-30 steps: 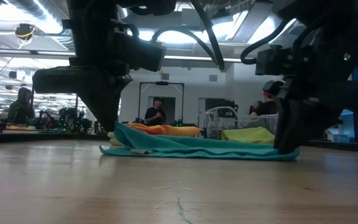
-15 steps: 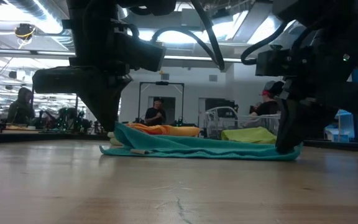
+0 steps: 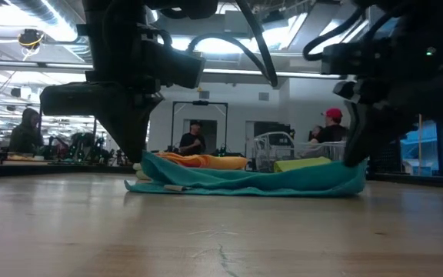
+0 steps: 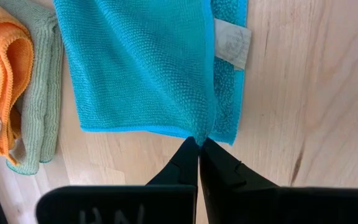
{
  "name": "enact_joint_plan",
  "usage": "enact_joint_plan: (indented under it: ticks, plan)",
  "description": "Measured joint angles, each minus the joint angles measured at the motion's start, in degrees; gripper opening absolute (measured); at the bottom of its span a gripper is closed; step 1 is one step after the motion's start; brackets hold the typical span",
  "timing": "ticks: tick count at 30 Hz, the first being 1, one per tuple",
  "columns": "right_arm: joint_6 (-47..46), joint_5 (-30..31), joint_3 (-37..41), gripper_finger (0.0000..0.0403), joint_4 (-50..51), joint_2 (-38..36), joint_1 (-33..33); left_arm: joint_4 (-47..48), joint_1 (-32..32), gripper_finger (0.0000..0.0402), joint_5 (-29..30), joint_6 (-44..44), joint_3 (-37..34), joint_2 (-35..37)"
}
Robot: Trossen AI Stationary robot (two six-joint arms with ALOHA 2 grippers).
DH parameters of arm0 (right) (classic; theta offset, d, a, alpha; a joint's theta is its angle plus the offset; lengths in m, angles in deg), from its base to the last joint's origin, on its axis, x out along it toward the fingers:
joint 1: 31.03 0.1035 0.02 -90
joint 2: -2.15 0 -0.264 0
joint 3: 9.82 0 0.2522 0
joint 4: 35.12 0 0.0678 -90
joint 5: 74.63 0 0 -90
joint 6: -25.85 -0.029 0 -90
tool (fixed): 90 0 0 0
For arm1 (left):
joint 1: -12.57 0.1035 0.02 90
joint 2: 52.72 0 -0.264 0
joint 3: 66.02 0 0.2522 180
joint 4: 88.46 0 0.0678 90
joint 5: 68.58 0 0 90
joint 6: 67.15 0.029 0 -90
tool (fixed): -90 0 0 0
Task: Fold microfiber towels
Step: Fold the blue microfiber towel
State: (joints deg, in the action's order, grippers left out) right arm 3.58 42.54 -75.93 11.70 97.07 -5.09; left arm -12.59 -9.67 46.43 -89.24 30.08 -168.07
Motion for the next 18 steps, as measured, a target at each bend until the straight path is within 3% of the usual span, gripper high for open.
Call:
enact_joint_plan:
  ticks: [11, 18]
  plan:
    - [-3.2, 2.3, 0.0, 0.0, 2.9, -0.5, 2.2, 0.4, -0.1, 0.0, 0.0, 0.0, 0.0, 0.0]
    - [-3.6, -0.8, 0.0, 0.0, 2.7, -0.7, 2.9, 0.4, -0.1, 0.0, -2.8, 0.2, 0.0, 0.0]
